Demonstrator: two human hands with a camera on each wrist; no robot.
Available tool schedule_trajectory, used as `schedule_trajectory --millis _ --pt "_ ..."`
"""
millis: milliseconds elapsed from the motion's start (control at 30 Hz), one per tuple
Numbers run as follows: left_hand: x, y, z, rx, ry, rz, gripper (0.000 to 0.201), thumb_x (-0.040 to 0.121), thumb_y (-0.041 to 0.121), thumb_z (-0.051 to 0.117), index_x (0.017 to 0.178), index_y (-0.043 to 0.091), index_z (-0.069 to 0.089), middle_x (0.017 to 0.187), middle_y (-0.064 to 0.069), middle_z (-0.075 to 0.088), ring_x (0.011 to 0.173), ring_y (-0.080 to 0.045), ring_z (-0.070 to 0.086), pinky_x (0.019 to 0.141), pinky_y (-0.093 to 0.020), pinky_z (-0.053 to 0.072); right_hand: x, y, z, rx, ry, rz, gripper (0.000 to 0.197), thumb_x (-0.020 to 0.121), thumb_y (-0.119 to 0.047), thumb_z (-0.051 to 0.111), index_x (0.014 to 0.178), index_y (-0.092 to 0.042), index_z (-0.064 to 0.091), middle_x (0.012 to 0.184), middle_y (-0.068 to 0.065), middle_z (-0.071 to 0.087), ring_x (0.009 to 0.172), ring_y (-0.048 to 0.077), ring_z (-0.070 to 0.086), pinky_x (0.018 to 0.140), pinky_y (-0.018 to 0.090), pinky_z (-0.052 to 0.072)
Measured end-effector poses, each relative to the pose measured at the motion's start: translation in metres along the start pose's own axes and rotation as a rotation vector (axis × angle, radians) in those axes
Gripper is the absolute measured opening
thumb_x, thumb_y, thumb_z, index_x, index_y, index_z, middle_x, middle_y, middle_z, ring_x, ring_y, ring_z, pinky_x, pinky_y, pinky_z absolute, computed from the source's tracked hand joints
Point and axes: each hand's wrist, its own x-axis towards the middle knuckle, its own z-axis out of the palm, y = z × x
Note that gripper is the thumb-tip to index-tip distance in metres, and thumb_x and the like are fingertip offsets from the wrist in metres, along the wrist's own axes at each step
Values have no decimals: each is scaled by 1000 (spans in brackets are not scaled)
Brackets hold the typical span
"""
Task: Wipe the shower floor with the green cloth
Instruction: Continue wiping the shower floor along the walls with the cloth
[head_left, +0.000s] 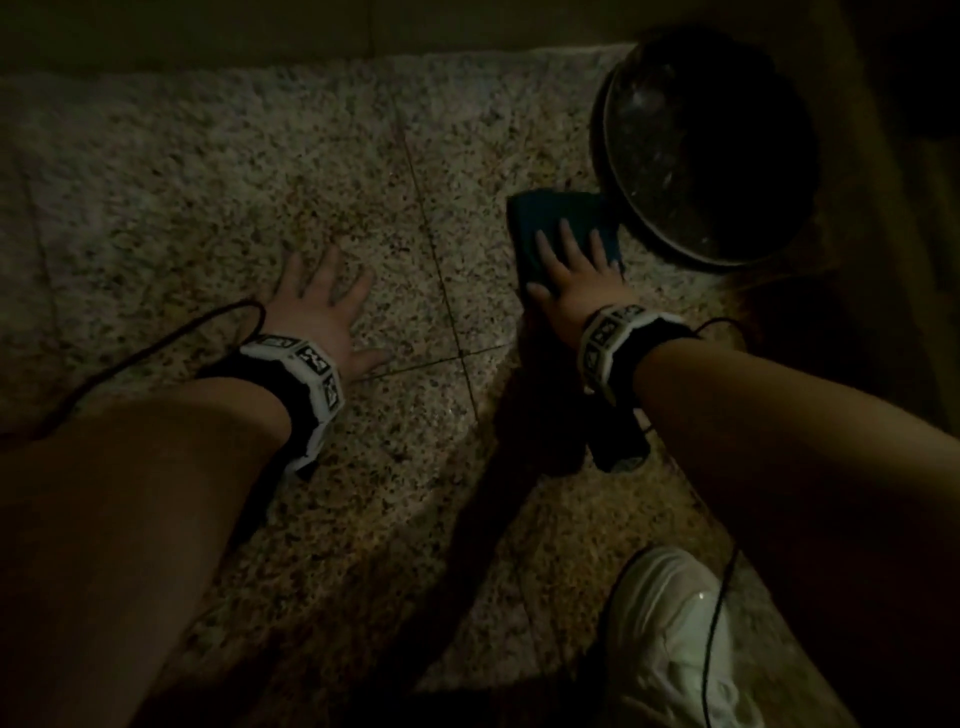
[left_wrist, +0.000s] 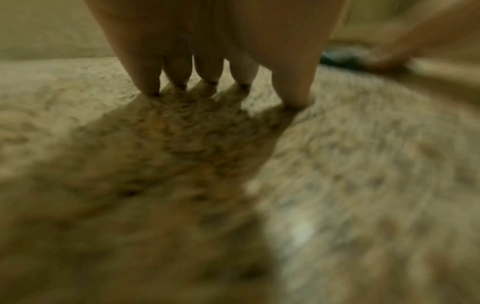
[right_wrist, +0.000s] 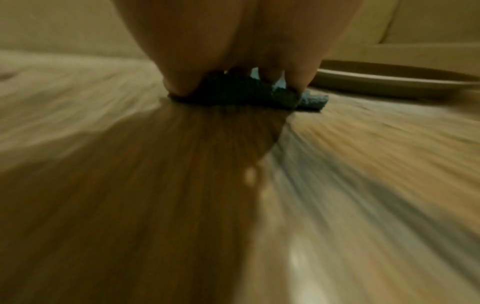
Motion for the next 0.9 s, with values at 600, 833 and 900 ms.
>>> schedule_trajectory --millis 600,833,900 --pt "-6 -3 12 5 31 25 85 86 71 23 147 32 -20 156 -1 -21 144 -33 -10 117 -45 8 -58 -31 44 -130 -39 -226 56 103 -43 21 151 -32 -6 158 -5 -17 145 29 -15 117 46 -1" --pt "-22 -23 32 10 53 129 86 86 70 25 147 28 -20 155 -2 -23 145 -29 -10 117 -39 2 -75 -53 61 -79 -63 -196 54 103 -43 19 150 -36 -5 157 -8 -18 145 24 -17 117 44 -3" --pt "-24 -29 34 12 24 107 84 86 71 24 147 33 -20 155 0 -25 145 -26 -11 117 -39 2 -65 -56 53 -65 -43 -185 54 103 -44 20 150 -36 -3 158 -9 -16 145 24 -15 118 44 -1"
